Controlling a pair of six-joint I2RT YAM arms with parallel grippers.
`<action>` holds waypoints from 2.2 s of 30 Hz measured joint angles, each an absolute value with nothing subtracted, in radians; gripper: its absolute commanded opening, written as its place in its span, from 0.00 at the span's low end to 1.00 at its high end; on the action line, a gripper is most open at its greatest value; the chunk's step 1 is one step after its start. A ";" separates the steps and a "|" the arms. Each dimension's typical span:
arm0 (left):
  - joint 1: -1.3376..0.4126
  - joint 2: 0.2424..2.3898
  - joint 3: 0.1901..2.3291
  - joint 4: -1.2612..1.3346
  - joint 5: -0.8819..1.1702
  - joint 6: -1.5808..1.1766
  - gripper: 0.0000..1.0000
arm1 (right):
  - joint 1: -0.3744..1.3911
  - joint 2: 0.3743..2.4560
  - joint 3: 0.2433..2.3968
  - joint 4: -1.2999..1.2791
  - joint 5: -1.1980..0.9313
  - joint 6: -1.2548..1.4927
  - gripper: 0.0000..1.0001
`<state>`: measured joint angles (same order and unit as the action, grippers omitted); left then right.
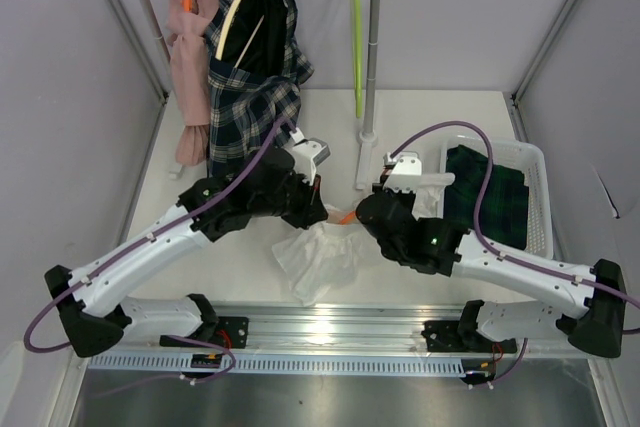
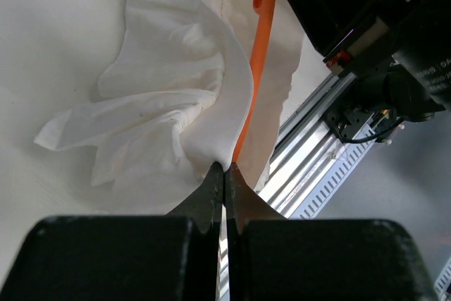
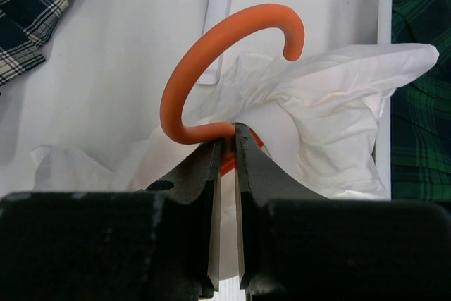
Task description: Place the skirt on the hanger
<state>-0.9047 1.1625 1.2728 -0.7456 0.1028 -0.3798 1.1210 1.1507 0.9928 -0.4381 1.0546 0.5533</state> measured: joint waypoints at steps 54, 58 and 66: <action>-0.915 0.989 1.340 -0.731 0.142 -0.125 0.58 | 1.195 1.269 1.364 -0.617 0.881 0.545 0.00; -0.918 1.037 1.305 -0.723 0.162 -0.112 0.57 | 1.195 1.269 1.369 -0.619 0.868 0.545 0.00; -0.944 1.099 1.283 -0.714 0.158 -0.105 0.49 | 1.195 1.269 1.376 -0.640 0.851 0.540 0.00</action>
